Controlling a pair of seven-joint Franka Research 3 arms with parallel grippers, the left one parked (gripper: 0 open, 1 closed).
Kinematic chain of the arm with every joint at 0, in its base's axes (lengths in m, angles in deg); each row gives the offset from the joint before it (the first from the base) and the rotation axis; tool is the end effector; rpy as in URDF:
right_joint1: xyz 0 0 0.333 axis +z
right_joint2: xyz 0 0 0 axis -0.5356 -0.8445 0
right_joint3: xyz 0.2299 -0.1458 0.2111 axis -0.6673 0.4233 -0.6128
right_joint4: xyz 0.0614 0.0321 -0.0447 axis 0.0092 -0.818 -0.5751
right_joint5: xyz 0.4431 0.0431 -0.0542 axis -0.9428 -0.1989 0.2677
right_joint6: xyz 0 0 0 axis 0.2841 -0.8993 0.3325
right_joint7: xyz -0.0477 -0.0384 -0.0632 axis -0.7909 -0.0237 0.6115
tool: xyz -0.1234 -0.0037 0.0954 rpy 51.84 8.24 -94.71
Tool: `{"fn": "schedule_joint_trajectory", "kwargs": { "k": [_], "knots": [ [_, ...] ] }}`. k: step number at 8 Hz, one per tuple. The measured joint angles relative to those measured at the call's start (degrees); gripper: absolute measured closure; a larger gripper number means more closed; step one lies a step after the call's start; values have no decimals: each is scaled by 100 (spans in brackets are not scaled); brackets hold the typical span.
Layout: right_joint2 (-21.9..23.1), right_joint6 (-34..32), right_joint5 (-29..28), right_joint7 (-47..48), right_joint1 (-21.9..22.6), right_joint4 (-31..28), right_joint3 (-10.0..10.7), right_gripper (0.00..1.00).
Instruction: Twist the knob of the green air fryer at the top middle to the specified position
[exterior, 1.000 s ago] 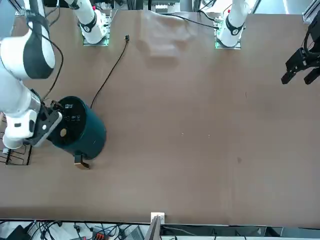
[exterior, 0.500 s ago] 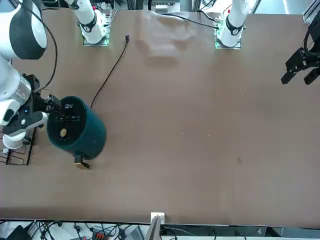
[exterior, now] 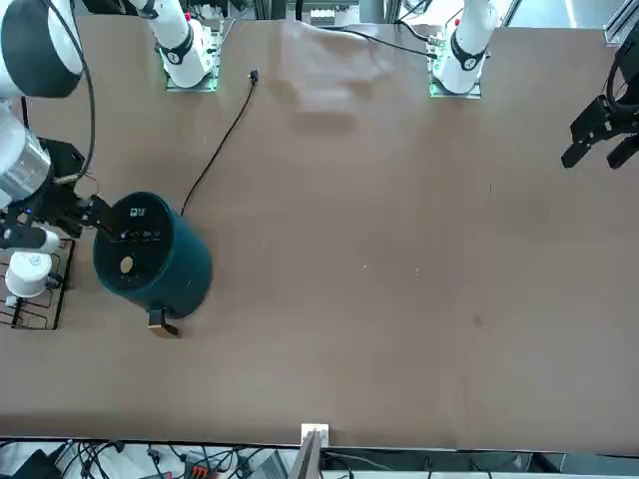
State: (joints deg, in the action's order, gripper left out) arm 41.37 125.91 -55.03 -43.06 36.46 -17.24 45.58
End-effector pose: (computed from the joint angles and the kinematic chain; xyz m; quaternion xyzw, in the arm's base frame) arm 0.6948 0.0579 0.5489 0.9969 -0.0541 0.0563 0.0055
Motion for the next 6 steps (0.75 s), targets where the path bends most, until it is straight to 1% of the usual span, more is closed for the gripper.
{"fn": "schedule_joint_trajectory", "kwargs": {
  "k": [2,3,5,6],
  "knots": [
    [237,-502,-43,82,-74,33,94,0],
    [336,-641,-70,82,-162,131,118,0],
    [414,-947,-80,82,-246,418,124,0],
    [416,-1136,-81,82,-266,458,124,0]
  ]
}}
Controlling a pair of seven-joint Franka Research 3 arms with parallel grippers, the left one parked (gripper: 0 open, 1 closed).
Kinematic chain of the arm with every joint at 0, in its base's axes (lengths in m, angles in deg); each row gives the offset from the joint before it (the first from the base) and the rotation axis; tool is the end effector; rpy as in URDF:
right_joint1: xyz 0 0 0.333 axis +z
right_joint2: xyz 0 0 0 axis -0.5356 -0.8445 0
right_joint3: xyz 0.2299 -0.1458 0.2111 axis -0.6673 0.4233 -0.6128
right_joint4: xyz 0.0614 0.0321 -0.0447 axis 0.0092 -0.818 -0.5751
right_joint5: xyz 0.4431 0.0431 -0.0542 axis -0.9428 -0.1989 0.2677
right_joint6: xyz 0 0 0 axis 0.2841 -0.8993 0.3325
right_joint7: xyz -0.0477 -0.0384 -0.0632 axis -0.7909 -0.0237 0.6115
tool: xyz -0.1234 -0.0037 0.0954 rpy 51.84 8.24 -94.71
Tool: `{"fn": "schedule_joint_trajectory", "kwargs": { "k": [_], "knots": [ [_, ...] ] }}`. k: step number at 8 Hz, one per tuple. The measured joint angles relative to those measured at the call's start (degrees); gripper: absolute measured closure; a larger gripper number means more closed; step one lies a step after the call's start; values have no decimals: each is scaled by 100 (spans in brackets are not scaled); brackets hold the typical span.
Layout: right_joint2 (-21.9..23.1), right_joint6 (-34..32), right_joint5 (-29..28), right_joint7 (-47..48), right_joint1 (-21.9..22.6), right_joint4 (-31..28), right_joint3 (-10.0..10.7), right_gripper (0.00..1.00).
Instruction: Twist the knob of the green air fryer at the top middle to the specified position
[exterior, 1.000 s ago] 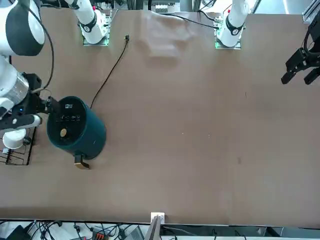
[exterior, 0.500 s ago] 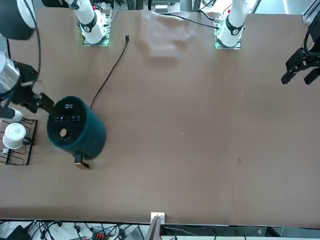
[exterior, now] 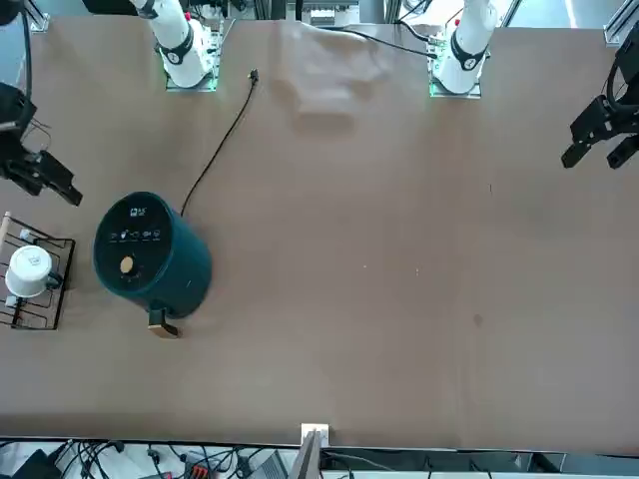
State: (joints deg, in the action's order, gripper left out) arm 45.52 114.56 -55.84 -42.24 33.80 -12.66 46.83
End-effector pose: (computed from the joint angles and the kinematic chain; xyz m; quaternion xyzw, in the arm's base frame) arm 0.6555 0.0121 0.6213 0.9947 -0.0976 0.0328 0.0049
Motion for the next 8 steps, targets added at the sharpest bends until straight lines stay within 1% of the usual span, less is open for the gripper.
{"fn": "schedule_joint_trajectory", "kwargs": {
  "k": [1,2,4,6,8],
  "knots": [
    [-1,-190,-24,-19,-39,-2,1,0],
    [15,-222,-76,-51,-108,-17,4,0],
    [190,-107,-129,-82,-209,-259,7,0],
    [382,-12,-337,-118,-336,-543,12,0],
    [395,47,-408,-146,-367,-543,11,0]
  ]
}}
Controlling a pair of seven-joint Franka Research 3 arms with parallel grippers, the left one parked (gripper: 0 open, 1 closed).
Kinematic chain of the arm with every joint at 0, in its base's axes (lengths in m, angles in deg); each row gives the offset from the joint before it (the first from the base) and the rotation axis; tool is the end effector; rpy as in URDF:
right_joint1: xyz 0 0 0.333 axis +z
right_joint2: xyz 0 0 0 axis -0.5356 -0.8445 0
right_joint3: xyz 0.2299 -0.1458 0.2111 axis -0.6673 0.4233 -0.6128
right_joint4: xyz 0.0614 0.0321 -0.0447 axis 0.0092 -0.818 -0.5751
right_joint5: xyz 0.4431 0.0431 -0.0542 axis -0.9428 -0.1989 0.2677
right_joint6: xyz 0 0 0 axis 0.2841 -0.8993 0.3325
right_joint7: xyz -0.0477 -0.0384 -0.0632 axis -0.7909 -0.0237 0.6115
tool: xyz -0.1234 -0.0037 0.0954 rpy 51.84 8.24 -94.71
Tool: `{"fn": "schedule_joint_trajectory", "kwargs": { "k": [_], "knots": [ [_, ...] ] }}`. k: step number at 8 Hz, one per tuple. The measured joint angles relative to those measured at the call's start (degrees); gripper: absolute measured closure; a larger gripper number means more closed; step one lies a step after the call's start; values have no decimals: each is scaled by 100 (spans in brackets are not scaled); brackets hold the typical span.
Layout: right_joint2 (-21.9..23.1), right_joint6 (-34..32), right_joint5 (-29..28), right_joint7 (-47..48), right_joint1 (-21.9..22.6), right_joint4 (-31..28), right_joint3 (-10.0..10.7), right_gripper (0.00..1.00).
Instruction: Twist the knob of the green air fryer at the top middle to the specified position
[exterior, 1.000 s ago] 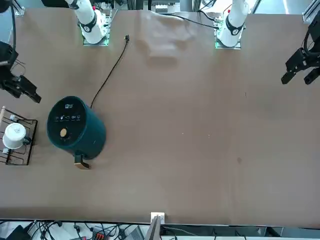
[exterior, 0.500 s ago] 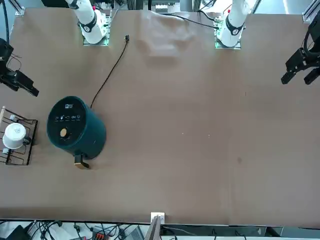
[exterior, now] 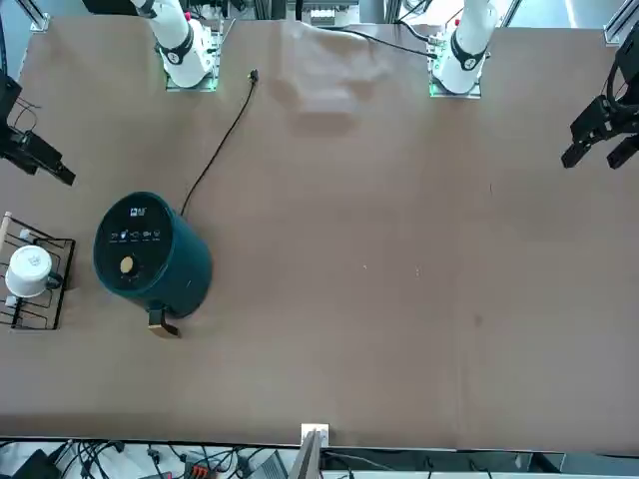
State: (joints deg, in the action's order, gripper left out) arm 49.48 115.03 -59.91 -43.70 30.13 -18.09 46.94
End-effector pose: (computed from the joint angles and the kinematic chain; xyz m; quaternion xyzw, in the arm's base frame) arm 0.6321 -0.0192 0.6162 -0.9924 0.1174 -0.0212 0.0285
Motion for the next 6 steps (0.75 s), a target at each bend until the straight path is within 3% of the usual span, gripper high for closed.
{"fn": "schedule_joint_trajectory", "kwargs": {
  "k": [6],
  "knots": [
    [0,29,-1,-10,0,1,0,0]
  ]
}}
